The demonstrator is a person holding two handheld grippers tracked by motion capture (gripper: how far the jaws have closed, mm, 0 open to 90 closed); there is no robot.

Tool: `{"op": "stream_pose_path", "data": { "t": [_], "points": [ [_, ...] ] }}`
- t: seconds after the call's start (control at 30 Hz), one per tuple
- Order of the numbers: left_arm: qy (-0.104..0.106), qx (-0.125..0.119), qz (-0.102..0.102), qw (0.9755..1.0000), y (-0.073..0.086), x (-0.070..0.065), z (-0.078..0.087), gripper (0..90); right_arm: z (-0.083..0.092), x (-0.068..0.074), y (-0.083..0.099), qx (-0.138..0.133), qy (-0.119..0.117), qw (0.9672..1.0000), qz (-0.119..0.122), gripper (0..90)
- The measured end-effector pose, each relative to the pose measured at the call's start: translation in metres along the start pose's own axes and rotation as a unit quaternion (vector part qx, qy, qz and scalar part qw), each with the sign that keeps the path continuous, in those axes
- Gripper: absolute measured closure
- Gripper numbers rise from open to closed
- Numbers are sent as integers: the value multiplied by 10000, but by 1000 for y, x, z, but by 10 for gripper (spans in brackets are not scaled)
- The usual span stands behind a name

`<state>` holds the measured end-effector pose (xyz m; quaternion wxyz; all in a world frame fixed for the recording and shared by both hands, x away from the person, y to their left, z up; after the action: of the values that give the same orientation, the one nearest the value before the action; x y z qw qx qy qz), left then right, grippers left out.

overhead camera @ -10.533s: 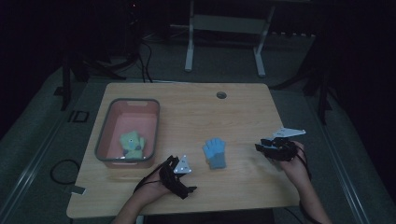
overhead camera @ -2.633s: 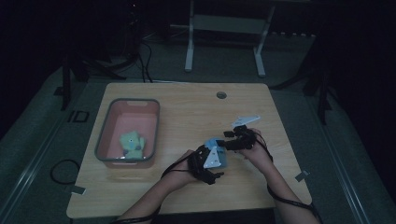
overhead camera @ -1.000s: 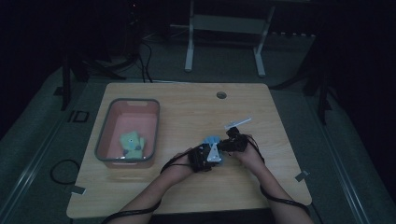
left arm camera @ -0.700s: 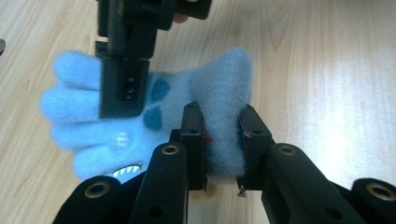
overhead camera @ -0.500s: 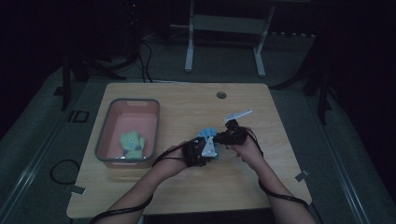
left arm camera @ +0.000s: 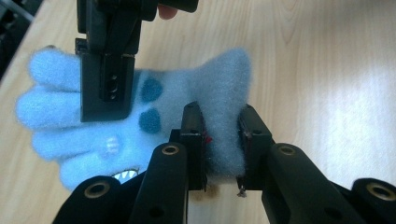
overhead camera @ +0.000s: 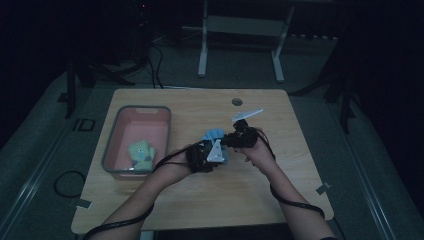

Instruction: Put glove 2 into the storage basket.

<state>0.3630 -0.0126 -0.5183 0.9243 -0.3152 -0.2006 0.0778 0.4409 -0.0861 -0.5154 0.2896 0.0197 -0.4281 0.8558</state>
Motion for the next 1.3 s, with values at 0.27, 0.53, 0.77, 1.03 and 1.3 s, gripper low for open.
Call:
{"op": "stream_pose_path", "data": {
  "t": [0.27,0.53,0.77,1.03,1.3],
  "points": [
    [-56,26,59,10000,11,11,20,766,-8,12,-20,-43,-60,9999,129,761],
    [-65,145,121,9998,27,18,39,766,-26,25,-35,27,-214,9996,184,761],
    [-122,163,205,9996,40,24,54,766,-39,37,-50,43,-345,9991,234,761],
    [-259,344,322,9986,68,34,77,766,-67,56,-70,37,-529,9981,306,761],
    [-341,454,456,9973,94,40,96,766,-91,73,-86,46,-704,9968,384,761]
  ]
}}
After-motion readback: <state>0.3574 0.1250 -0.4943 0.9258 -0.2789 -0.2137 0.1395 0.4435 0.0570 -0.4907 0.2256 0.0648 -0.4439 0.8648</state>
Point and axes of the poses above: each handheld gripper's, and its own axes: z roughly backward along the jaws, y roughly out of its underside, x roughly to its left, the point moved 8 cm from there along -z, roughly forward along the jaws, and after that the axes turned 1 degree about -y, right-handed, at the moved point
